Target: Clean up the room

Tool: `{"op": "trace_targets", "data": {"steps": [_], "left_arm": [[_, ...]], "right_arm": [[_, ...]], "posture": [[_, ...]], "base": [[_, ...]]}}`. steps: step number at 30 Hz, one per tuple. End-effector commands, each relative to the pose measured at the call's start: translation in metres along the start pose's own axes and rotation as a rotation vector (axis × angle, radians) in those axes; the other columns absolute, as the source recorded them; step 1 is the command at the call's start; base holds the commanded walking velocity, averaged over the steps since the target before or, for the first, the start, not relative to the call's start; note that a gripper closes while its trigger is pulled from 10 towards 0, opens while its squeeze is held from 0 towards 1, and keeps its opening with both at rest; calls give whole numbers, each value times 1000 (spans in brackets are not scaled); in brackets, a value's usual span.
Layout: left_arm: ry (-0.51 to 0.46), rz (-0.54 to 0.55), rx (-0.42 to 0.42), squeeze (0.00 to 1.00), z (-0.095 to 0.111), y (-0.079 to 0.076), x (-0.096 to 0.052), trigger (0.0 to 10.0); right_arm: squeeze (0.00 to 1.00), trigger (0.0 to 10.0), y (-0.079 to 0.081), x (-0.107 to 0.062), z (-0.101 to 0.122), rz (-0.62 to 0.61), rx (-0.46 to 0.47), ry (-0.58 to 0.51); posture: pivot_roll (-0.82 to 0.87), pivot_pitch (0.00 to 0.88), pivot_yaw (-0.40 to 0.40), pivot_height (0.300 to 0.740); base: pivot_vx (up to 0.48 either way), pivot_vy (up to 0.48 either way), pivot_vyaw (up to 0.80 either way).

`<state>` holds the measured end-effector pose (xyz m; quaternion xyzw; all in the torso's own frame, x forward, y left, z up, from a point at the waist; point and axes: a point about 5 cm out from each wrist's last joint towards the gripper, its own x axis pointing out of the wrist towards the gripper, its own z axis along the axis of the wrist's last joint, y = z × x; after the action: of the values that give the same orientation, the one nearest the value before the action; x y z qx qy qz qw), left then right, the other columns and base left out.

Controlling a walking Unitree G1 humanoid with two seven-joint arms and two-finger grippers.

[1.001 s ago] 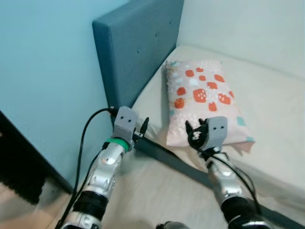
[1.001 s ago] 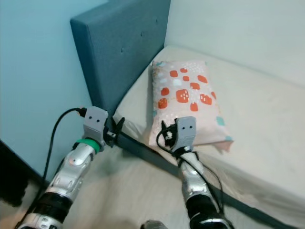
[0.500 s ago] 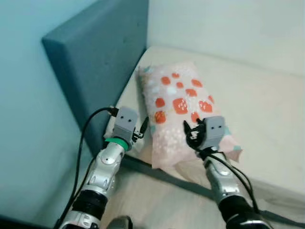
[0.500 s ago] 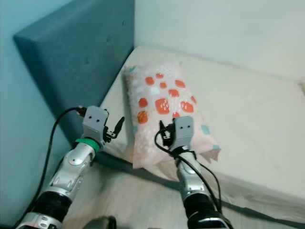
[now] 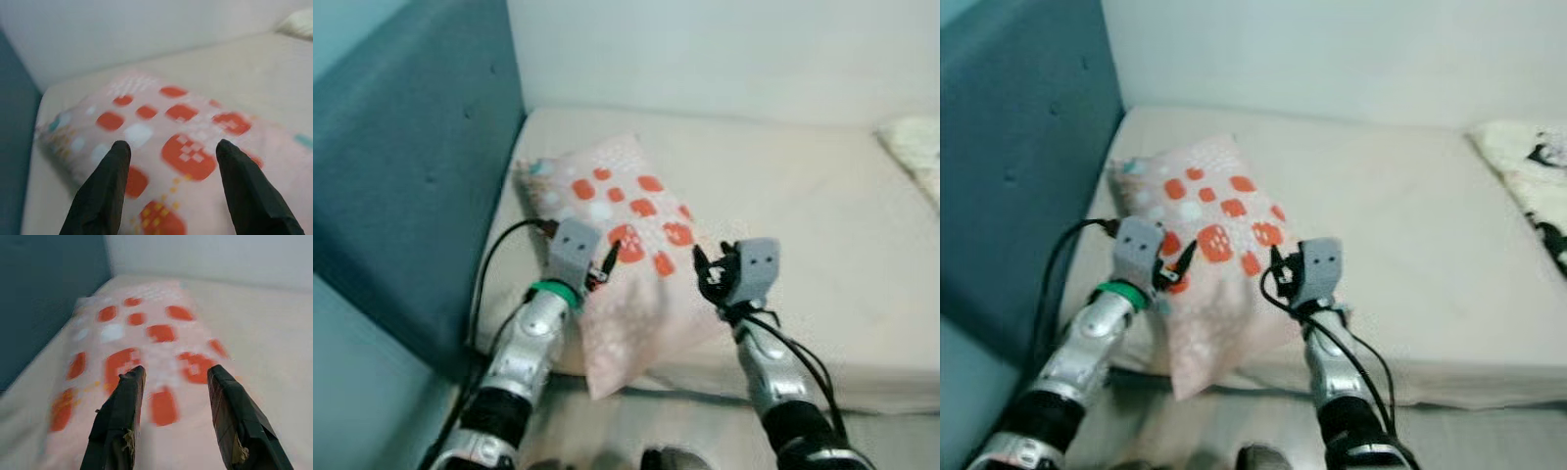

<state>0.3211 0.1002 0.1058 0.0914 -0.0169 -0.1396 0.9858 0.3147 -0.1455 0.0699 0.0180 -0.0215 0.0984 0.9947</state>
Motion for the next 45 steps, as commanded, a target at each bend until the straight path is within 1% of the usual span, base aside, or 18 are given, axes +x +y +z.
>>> {"op": "trace_targets", "data": {"steps": [1,10,12,22,25,45], "left_arm": [[30,1,-3,0,-7,-2,-3,10000],[27,10,-2,0,-6,-1,-2,10000],[24,9,0,0,-6,-1,-2,10000],[23,10,6,0,-6,0,-2,10000],[20,12,-13,0,-6,-1,-2,10000],[27,6,-10,0,-7,-2,-3,10000]], "right_arm": [[0,10000,-2,-3,-3,-8,2,12],[0,10000,-1,-2,-3,-4,7,6],[0,10000,-1,-3,-3,-4,7,5],[0,10000,0,-3,-3,-2,7,6],[0,10000,-1,-3,-3,-3,5,7],[0,10000,0,-4,-4,3,5,10]], "posture": [[-3,0,30,734],[-3,0,32,734],[-3,0,32,734],[-5,0,31,734],[-5,0,31,734],[-6,0,32,734]], "base": [[0,0,0],[0,0,0],[270,0,0],[478,0,0],[442,0,0],[0,0,0]]}}
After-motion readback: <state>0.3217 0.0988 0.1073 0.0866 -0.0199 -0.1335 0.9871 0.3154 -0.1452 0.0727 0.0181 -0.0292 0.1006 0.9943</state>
